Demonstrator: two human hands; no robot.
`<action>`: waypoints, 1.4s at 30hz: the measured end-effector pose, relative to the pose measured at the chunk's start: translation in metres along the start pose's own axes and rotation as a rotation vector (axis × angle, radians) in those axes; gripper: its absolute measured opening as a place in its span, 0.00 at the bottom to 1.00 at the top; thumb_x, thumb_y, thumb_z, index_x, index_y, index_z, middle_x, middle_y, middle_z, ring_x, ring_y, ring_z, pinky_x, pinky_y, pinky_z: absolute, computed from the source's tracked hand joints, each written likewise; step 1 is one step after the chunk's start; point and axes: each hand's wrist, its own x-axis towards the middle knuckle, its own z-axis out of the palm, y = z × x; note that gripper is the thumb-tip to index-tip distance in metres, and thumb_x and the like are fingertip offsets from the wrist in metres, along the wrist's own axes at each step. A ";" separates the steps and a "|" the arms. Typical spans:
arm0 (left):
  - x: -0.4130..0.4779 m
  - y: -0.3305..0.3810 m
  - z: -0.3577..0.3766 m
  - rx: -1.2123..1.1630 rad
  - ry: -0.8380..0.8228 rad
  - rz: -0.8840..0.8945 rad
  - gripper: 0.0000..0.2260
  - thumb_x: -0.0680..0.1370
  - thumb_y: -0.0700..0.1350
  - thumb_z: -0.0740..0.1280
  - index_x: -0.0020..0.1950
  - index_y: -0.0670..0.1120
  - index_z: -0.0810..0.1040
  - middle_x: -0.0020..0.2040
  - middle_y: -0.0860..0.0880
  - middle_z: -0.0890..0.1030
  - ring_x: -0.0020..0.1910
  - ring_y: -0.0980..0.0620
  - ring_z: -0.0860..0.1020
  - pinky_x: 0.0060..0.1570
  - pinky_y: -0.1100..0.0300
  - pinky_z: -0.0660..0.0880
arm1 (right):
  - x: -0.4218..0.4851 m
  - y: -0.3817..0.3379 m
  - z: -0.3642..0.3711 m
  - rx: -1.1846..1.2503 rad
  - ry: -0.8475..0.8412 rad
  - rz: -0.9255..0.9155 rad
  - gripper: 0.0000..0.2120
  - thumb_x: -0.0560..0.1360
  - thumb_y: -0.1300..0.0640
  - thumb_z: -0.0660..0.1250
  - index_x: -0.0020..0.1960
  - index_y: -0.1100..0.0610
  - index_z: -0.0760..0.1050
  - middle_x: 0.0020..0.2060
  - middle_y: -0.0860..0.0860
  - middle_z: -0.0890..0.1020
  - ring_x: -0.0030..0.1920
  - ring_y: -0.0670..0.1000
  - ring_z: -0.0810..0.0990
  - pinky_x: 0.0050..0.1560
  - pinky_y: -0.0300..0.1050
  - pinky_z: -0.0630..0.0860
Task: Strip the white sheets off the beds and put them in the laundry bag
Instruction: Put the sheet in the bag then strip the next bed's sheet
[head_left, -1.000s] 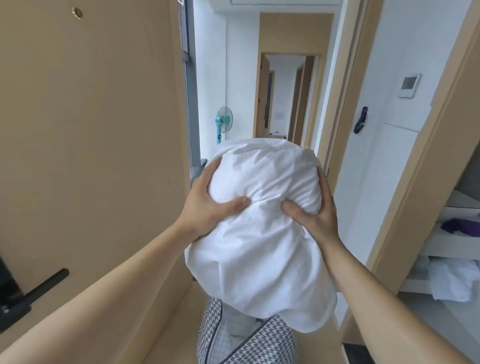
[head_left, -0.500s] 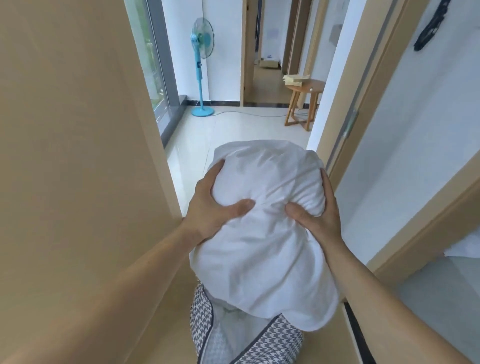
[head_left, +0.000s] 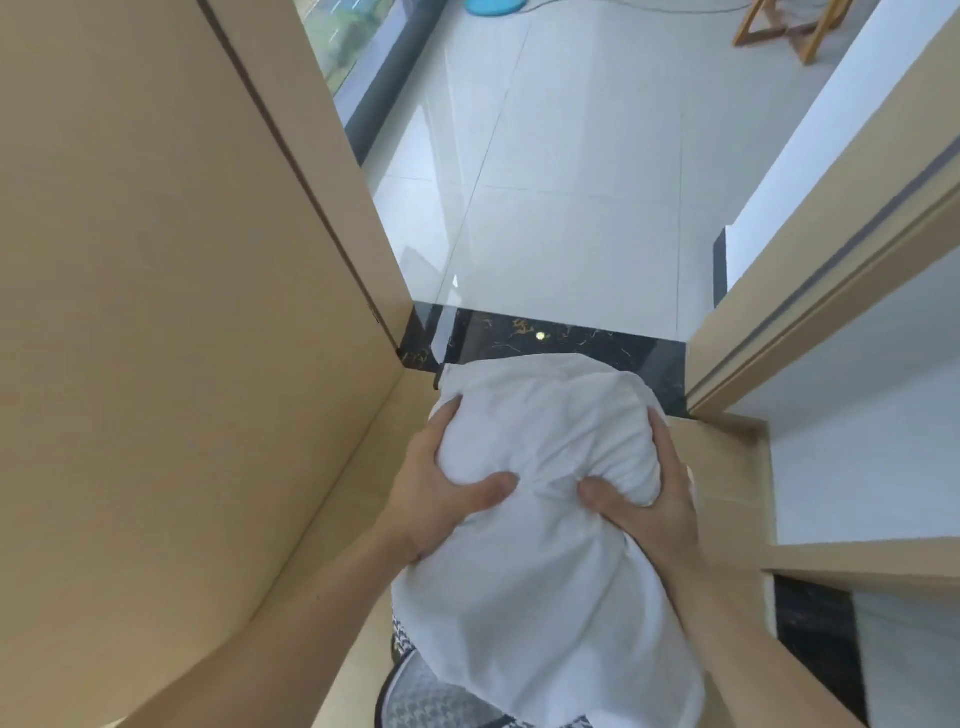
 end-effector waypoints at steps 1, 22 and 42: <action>0.005 -0.016 -0.001 0.003 0.011 -0.039 0.50 0.55 0.65 0.79 0.75 0.60 0.64 0.69 0.70 0.67 0.65 0.76 0.66 0.60 0.76 0.66 | 0.007 0.013 0.009 -0.029 -0.009 0.019 0.58 0.48 0.26 0.76 0.75 0.39 0.63 0.70 0.41 0.71 0.69 0.43 0.71 0.70 0.51 0.69; 0.091 -0.159 -0.008 0.357 -0.072 -0.193 0.53 0.53 0.73 0.74 0.75 0.68 0.56 0.72 0.58 0.63 0.70 0.58 0.63 0.68 0.56 0.63 | 0.047 0.167 0.114 0.091 0.010 0.341 0.53 0.48 0.28 0.79 0.69 0.24 0.59 0.72 0.37 0.68 0.70 0.42 0.69 0.71 0.52 0.69; 0.107 -0.214 0.088 1.345 -0.427 0.257 0.22 0.77 0.48 0.63 0.71 0.47 0.71 0.66 0.44 0.74 0.59 0.42 0.74 0.50 0.48 0.75 | 0.075 0.303 0.117 -0.240 0.021 0.406 0.37 0.72 0.60 0.73 0.76 0.47 0.61 0.66 0.49 0.69 0.69 0.52 0.67 0.68 0.46 0.65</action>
